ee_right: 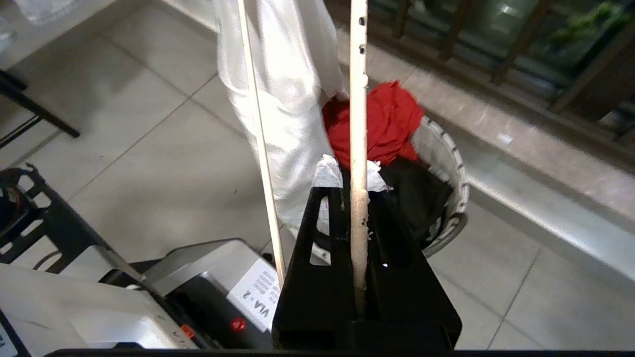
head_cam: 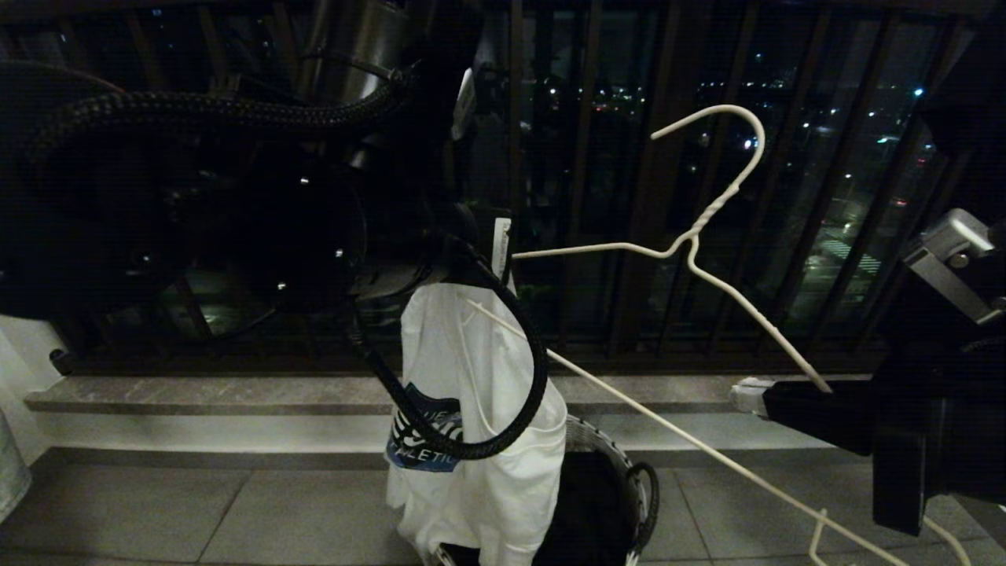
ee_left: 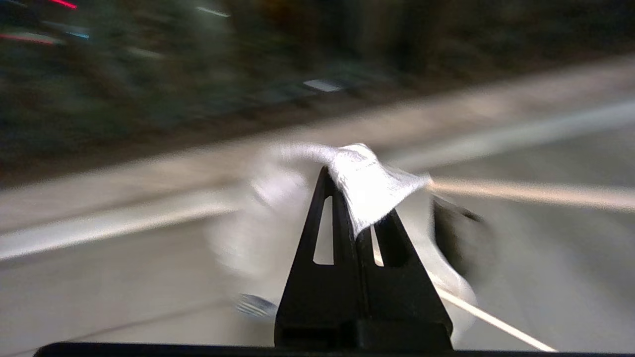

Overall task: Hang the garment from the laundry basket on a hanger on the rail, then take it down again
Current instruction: Hang the clothes on the clothes rack

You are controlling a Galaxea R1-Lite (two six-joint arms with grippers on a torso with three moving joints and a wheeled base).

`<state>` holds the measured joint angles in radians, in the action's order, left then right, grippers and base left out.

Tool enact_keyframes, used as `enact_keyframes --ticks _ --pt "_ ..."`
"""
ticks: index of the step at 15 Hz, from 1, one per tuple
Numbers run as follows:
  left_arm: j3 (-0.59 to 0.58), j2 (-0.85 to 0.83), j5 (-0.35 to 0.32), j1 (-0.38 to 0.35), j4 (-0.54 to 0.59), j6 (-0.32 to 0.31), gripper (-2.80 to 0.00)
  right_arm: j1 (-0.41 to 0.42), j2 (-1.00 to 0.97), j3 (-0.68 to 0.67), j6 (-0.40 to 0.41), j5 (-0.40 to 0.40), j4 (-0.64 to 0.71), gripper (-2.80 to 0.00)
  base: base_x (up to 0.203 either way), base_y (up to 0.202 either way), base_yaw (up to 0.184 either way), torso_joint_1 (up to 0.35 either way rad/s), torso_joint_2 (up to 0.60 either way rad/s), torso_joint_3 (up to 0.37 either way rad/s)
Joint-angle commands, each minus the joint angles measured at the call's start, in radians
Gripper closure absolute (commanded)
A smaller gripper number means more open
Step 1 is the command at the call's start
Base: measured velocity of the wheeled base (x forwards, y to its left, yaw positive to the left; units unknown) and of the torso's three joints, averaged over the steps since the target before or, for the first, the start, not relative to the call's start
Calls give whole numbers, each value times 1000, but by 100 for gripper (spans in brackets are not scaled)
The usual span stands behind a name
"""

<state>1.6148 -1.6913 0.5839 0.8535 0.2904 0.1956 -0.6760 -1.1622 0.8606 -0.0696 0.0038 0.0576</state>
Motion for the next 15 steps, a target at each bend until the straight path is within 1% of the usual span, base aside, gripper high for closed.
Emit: enact_keyframes --ticks 1,3,4,8,10,13,15 --pt "57 -38 75 -17 12 -57 0 -1 30 1 5 -1 4 0 0 0 0 0 0 0" --pt "97 -51 134 -22 13 -88 0 -1 30 1 7 -26 2 0 0 0 0 0 0 0" --pt "112 -52 144 -23 14 -100 0 -1 32 0 8 -27 2 0 0 0 0 0 0 0" --pt "116 -73 135 8 15 -105 0 -16 31 -4 8 -14 -1 0 0 0 0 0 0 0" --pt "113 -79 98 20 15 -104 0 -28 30 -12 8 -16 -4 0 0 0 0 0 0 0" --pt "109 -73 -4 18 16 -107 0 -30 27 -17 8 -13 -4 0 0 0 0 0 0 0" --pt "97 -65 -69 16 16 -127 0 -30 26 -15 11 -13 -5 0 0 0 0 0 0 0"
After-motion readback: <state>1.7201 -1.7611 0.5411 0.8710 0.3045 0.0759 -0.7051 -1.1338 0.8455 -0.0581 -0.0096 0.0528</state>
